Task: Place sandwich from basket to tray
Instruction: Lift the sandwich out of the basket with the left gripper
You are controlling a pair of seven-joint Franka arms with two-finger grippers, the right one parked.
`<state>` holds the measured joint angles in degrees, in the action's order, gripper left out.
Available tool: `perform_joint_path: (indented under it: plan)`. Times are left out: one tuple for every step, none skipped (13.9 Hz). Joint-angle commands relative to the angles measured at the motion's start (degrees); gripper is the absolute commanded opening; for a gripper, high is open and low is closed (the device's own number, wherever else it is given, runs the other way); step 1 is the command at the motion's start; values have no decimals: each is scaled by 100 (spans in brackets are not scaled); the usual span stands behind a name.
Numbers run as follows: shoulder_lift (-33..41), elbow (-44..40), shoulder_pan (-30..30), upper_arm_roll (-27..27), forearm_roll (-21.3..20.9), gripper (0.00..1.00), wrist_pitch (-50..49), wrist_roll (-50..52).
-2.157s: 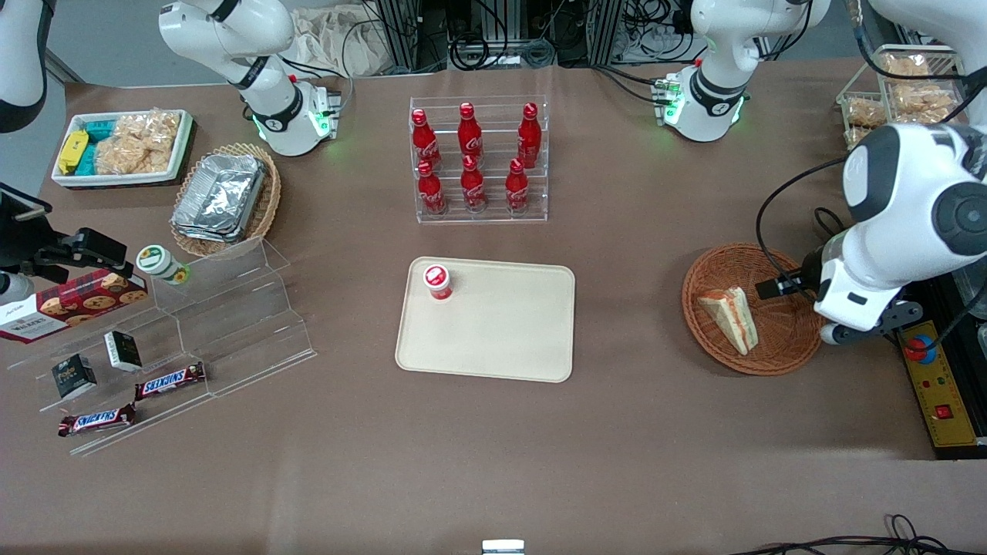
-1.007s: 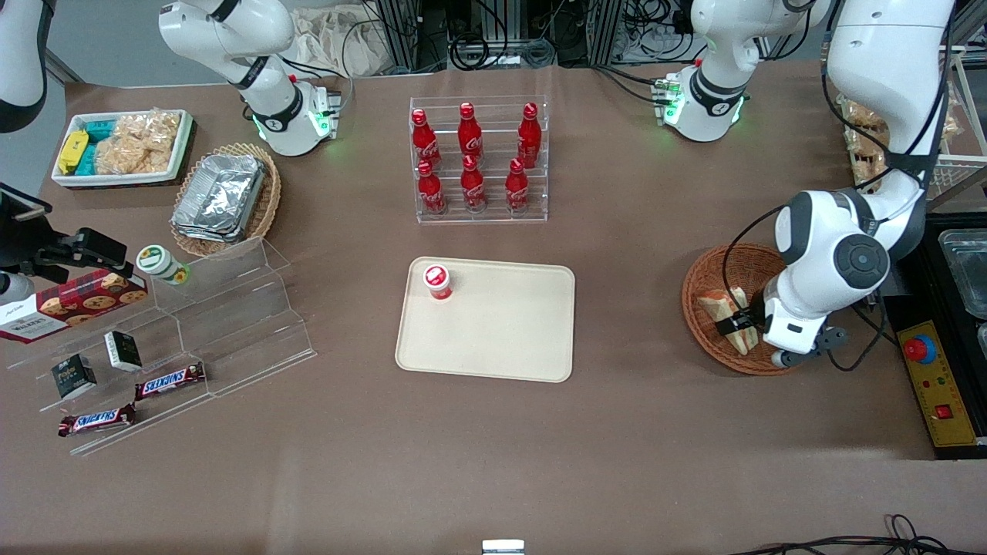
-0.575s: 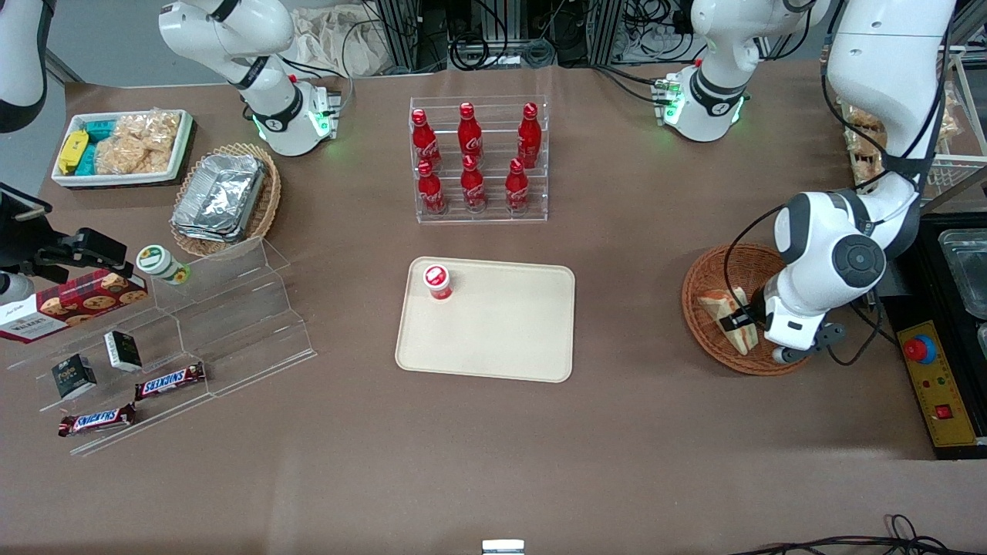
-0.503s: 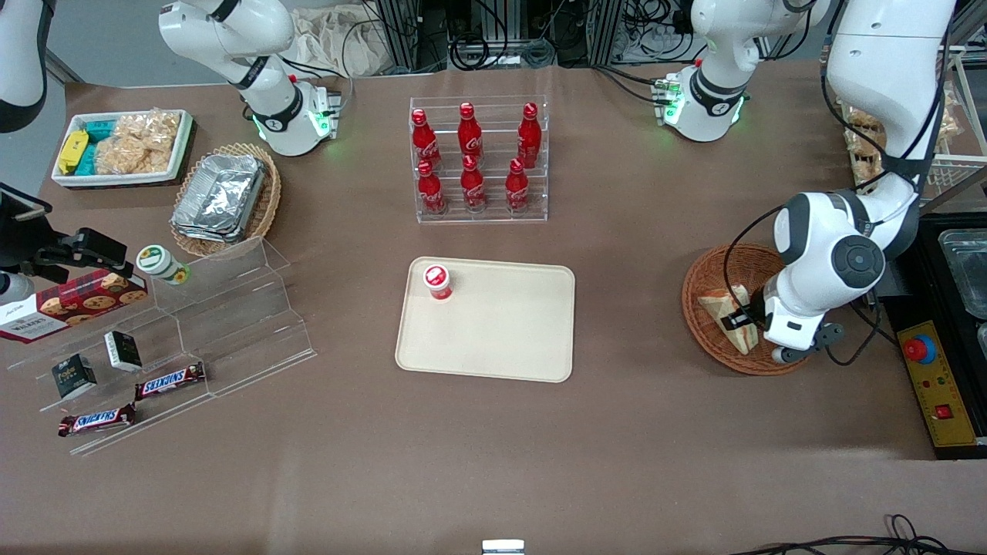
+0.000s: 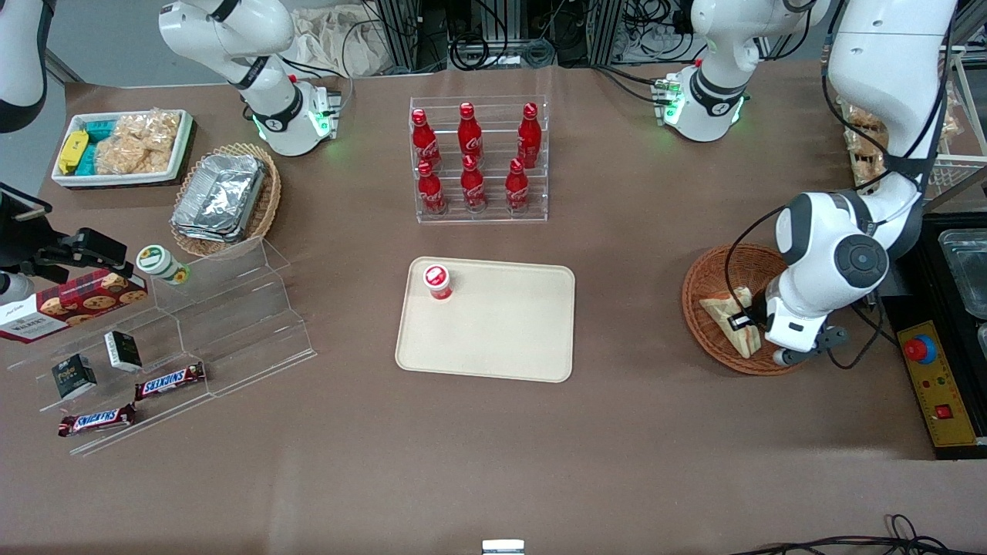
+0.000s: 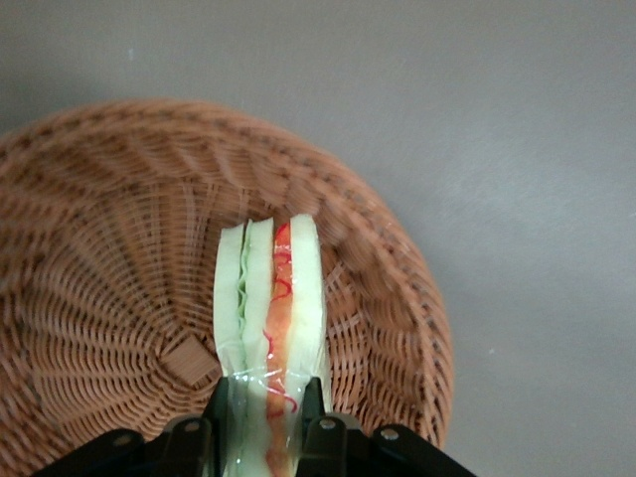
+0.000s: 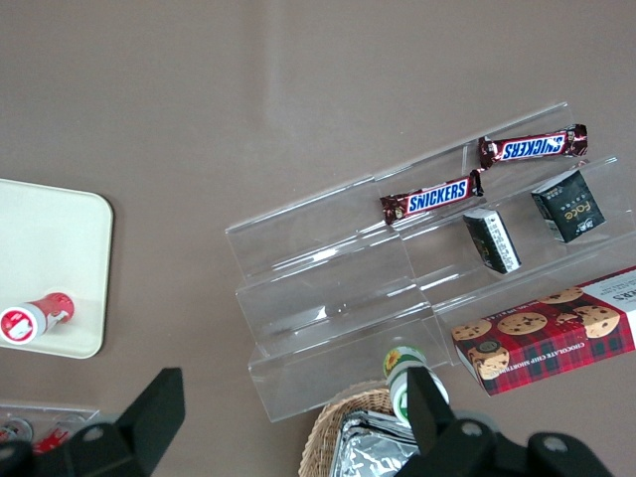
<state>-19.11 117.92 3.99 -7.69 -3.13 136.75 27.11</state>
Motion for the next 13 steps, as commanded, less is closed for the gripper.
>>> perform_joint_path:
  plan:
    - [381,-557,31,-66,-21,32,-918,-424]
    - [416,-916,5,-75,-21,32,-1340,-591]
    - [416,-1312,-12,-84,-21,32,-1771,-715]
    - [399,-1707,-21,-119,-3,32,-2210,-838]
    - [399,-2111,-21,-180,5,32,-2649,-917]
    - [399,-2498,-21,-259,14,31,-3098,-953]
    - [390,-2911,-30,-390,14,31,-3520,-979]
    - [381,-3333,-48,-557,23,31,-3959,-954]
    - [373,-3711,-48,-733,14,28,-4364,-953]
    - [373,-4046,-48,-908,14,28,-4698,-945]
    - [373,-4327,-65,-1067,14,29,-4997,-936]
    - [373,-4539,-65,-1242,23,28,-5218,-927]
    - [373,-4637,-65,-1418,40,28,-5281,-901]
